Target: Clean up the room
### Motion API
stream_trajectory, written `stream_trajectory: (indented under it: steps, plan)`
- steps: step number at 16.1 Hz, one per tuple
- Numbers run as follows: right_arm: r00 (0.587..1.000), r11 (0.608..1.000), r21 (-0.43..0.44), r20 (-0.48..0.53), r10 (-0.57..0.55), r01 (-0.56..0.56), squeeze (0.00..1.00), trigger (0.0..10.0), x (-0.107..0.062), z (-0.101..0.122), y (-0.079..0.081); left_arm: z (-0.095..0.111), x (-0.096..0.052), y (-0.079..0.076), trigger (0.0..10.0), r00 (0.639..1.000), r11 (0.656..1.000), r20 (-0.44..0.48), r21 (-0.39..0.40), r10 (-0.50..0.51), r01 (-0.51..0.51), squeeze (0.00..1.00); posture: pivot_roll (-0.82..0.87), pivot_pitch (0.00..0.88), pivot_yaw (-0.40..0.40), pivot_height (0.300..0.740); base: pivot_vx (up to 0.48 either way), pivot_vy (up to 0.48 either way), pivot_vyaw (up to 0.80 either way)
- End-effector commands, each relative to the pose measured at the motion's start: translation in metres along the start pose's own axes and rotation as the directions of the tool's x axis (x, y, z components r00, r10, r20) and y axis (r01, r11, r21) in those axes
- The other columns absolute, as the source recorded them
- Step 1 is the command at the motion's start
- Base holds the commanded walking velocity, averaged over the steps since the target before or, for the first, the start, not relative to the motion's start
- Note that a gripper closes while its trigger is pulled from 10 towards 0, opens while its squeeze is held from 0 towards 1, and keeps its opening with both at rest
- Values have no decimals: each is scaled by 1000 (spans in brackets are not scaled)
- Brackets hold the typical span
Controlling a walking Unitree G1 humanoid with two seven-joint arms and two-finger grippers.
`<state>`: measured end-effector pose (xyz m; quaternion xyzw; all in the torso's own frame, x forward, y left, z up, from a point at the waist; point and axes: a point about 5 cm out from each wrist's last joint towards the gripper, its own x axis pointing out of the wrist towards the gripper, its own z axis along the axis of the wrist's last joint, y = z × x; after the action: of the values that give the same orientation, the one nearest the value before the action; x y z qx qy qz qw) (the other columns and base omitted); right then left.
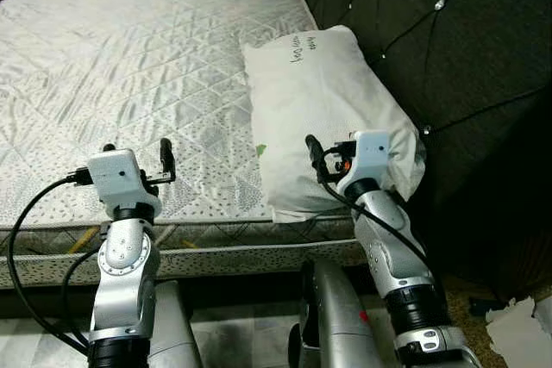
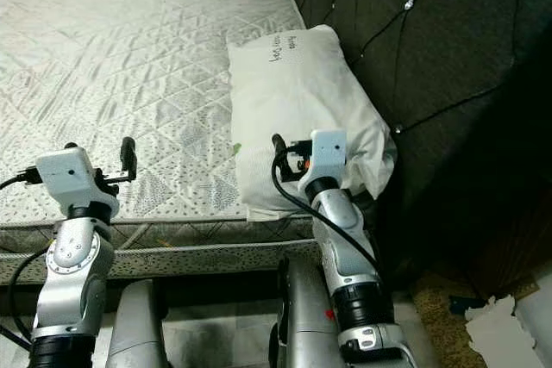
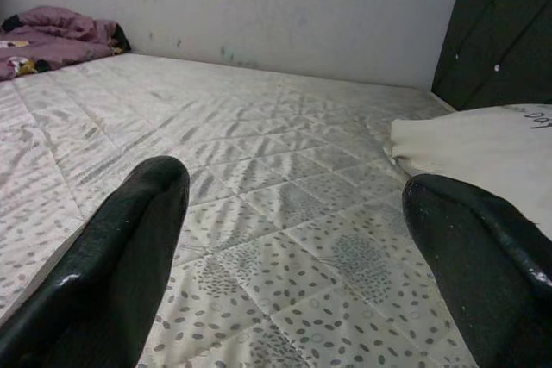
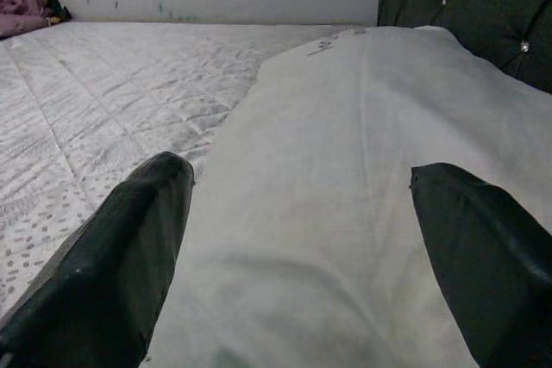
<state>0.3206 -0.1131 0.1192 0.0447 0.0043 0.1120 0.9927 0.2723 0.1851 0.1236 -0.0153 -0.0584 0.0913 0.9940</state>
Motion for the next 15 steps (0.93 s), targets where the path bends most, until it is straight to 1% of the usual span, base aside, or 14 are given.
stream_trajectory:
  steps: [1,6,9,10,12,14,15]
  plan:
    - [1000,1000,8,26,7,-7,0,10000,3,10,0,-1,0,-2,10000,1000,1000,-6,-7,0,0,0,-30,0,-83,567,0,0,0]
    - [1000,1000,15,18,12,-13,0,10000,3,10,-2,0,2,-3,10000,1000,1000,-9,-15,-8,8,0,-30,0,-80,620,0,0,0]
    - [1000,1000,17,11,9,-10,0,10000,3,9,-2,-2,1,-3,10000,1000,1000,-17,-7,-5,5,0,-27,0,-81,660,0,0,0]
    - [1000,1000,17,9,7,-8,0,10000,3,8,-2,-4,0,-3,10000,1000,1000,-26,-1,-6,6,0,-27,0,-80,674,0,0,0]
    - [1000,1000,18,9,4,-4,0,10000,3,8,-3,-6,-1,-5,10000,999,1000,-47,-16,-14,13,0,-27,0,-79,691,0,0,0]
    - [1000,1000,17,8,-3,3,0,10000,4,8,-4,-4,0,-9,10000,999,999,-45,14,-31,32,0,-27,0,-79,714,0,0,0]
    - [1000,1000,18,7,-5,5,0,10000,4,8,-4,-5,0,-9,10000,998,999,-47,11,-30,31,0,-27,0,-79,718,0,0,0]
